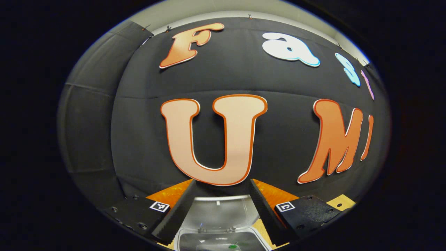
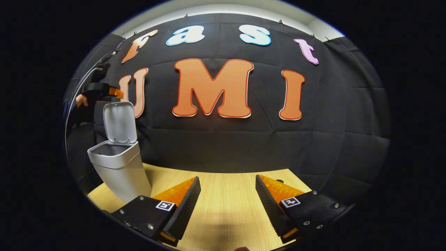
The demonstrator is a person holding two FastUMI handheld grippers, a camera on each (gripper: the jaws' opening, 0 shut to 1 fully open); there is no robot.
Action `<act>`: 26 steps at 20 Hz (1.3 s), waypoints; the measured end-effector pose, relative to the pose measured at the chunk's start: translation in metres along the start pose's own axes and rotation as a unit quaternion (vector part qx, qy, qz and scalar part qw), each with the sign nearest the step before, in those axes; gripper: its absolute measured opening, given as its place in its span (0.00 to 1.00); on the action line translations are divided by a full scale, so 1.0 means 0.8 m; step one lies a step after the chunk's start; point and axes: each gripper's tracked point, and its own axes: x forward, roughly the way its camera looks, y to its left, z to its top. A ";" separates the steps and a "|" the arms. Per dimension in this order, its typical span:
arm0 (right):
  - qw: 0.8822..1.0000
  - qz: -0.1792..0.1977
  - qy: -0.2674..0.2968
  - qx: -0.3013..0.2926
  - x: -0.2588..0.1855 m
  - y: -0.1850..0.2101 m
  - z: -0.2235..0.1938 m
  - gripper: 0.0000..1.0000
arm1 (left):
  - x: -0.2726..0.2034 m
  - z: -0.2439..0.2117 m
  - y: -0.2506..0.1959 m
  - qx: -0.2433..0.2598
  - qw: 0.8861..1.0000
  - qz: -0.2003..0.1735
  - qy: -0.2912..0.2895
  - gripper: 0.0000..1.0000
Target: Press the lid of the desktop garbage bin to open it, pick up the crumpled paper on the desktop and throw it into the bin, then pick up the pop can on the desktop and drop it into the bin, and finally close the garbage bin lid.
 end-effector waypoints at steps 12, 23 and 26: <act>1.000 -0.014 0.004 -0.001 -0.002 -0.017 -0.009 0.94 | -0.088 -0.086 -0.028 0.009 0.995 -0.035 0.098 0.96; 0.999 0.032 0.009 -0.023 -0.003 0.023 -0.017 0.95 | -0.206 -0.242 -0.050 0.021 0.995 0.000 0.096 0.95; 0.999 0.044 0.016 -0.028 -0.005 0.035 -0.025 0.95 | -0.206 -0.256 -0.052 0.018 0.996 0.003 0.092 0.96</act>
